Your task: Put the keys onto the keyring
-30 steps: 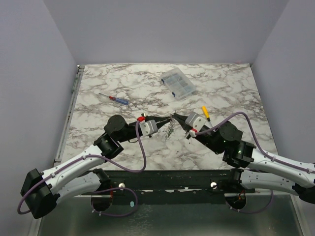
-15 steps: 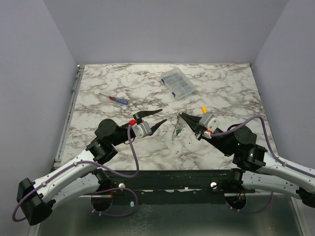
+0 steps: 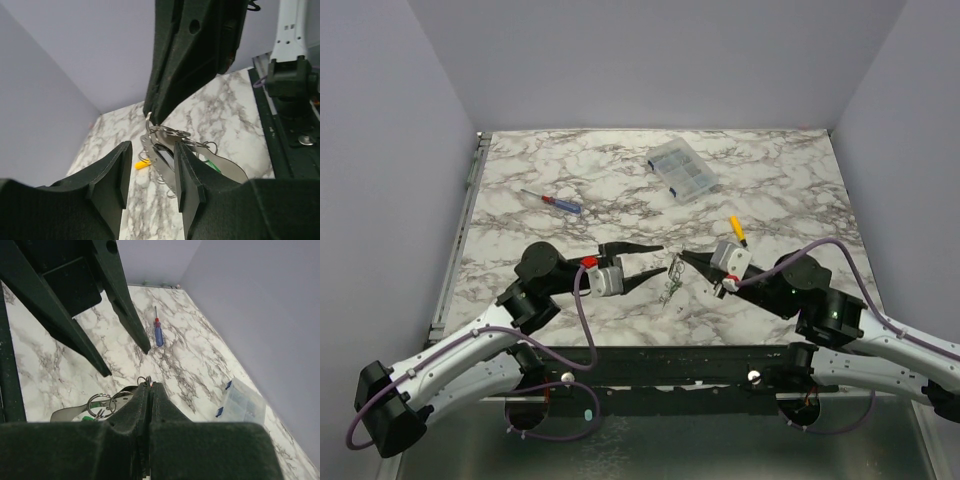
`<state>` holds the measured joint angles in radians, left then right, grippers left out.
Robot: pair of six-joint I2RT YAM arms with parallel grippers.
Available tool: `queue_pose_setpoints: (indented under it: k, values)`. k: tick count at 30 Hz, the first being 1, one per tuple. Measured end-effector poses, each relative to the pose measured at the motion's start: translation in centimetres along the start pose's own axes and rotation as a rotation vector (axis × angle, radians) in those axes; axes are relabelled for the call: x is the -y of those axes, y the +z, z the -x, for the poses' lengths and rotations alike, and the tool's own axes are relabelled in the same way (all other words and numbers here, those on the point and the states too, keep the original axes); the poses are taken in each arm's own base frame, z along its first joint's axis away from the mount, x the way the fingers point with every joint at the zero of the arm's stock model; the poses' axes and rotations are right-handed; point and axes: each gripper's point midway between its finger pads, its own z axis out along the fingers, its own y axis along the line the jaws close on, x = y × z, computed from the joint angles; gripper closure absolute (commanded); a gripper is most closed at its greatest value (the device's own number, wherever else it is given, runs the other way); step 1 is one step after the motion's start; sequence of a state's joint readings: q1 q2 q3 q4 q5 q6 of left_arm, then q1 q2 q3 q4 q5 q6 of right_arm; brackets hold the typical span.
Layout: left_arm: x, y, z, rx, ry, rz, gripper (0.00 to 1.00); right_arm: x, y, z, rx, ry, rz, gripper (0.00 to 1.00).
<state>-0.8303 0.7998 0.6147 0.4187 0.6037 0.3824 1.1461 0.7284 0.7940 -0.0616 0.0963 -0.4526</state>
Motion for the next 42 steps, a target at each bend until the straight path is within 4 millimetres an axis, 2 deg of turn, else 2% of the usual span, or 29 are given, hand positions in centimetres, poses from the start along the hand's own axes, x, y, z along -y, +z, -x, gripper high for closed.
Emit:
queue_pose_setpoints:
  k: [6, 13, 20, 24, 26, 40, 42]
  values:
    - [1.6, 0.3, -0.3, 0.015, -0.055, -0.087, 0.63, -0.5, -0.1, 0.6, 0.017, 0.008, 0.036, 0.99]
    - [1.8, 0.5, 0.6, 0.049, -0.074, -0.1, 0.7, -1.4, 0.0, 1.4, 0.045, 0.01, 0.097, 0.99]
    - [1.6, 0.6, 1.1, 0.069, -0.084, -0.094, 0.7, -2.3, 0.3, 1.5, 0.055, 0.012, 0.142, 0.99]
    - [1.6, 0.7, 1.0, 0.067, -0.09, -0.094, 0.61, -2.5, 0.4, 1.8, 0.063, 0.012, 0.156, 0.99]
    - [1.6, 0.7, 0.9, 0.065, -0.096, -0.095, 0.6, -2.6, 0.4, 1.9, 0.067, 0.012, 0.161, 0.99]
    - [1.7, 1.0, 0.3, 0.05, -0.142, -0.09, 0.63, -2.6, 0.3, 2.6, 0.096, 0.016, 0.166, 0.99]
    - [1.7, 1.0, 0.1, 0.045, -0.153, -0.092, 0.65, -2.5, 0.3, 2.8, 0.102, 0.016, 0.162, 0.99]
